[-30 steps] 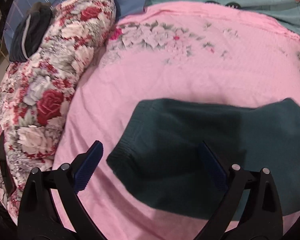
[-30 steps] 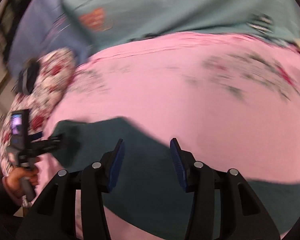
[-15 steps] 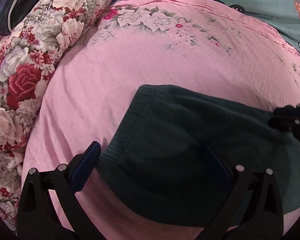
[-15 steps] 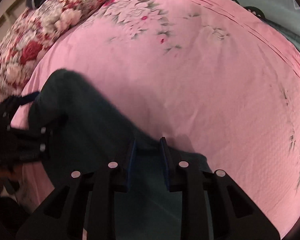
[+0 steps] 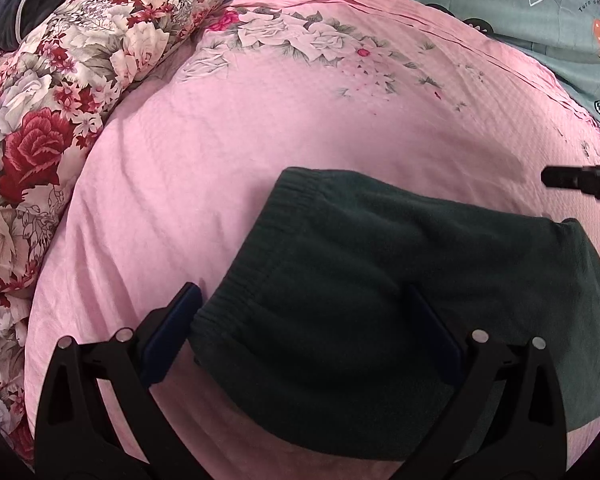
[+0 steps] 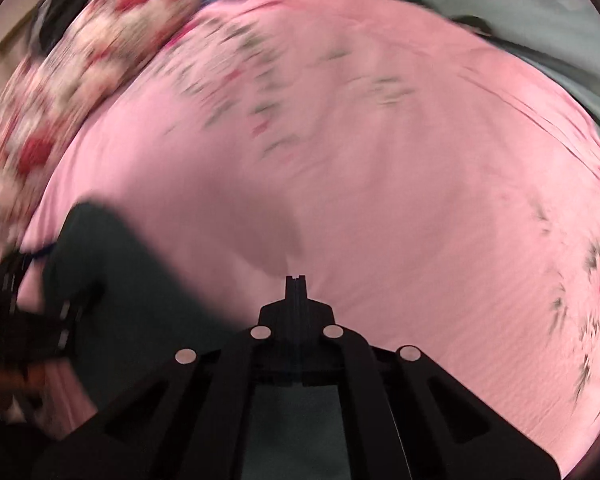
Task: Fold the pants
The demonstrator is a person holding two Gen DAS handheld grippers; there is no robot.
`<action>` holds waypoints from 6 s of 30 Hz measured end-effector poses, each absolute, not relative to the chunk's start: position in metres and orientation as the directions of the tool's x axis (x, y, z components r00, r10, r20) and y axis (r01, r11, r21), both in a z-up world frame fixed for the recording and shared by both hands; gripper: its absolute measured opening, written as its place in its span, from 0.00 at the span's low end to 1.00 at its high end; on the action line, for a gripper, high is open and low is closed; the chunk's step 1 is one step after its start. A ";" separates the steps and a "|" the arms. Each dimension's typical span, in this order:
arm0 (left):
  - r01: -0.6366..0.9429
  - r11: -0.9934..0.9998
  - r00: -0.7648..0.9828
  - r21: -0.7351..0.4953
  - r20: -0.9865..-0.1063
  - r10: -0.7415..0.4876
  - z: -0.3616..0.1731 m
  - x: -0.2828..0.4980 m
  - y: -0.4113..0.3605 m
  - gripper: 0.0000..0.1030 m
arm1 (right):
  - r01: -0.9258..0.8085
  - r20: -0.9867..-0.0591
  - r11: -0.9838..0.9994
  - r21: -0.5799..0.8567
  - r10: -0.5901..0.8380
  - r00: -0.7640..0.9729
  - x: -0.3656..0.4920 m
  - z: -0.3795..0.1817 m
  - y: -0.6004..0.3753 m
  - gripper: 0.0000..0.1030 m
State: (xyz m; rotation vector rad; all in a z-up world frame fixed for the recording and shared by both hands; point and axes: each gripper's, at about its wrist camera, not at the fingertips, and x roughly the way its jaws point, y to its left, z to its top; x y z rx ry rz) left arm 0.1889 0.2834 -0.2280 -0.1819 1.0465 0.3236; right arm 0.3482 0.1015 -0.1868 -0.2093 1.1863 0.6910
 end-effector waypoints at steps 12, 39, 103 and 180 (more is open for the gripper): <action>-0.347 0.937 0.439 0.033 -0.877 0.194 -0.229 0.192 0.282 0.98 | -0.371 -0.802 0.772 0.516 0.588 0.107 0.315 -0.216 0.047 0.00; -0.037 0.989 0.512 0.146 -0.847 0.144 -0.151 0.152 0.092 0.98 | 0.627 -0.828 0.617 0.476 0.072 0.557 0.068 -0.213 -0.430 0.44; -0.309 0.943 0.461 0.120 -0.849 0.259 -0.141 0.120 0.193 0.98 | -0.281 -0.722 0.896 0.343 0.443 0.531 0.169 -0.137 -0.097 0.04; -0.363 0.895 0.453 -0.260 -0.888 -0.074 -0.178 0.150 0.344 0.75 | -0.082 -0.848 0.990 0.117 0.143 0.511 0.147 -0.210 -0.160 0.67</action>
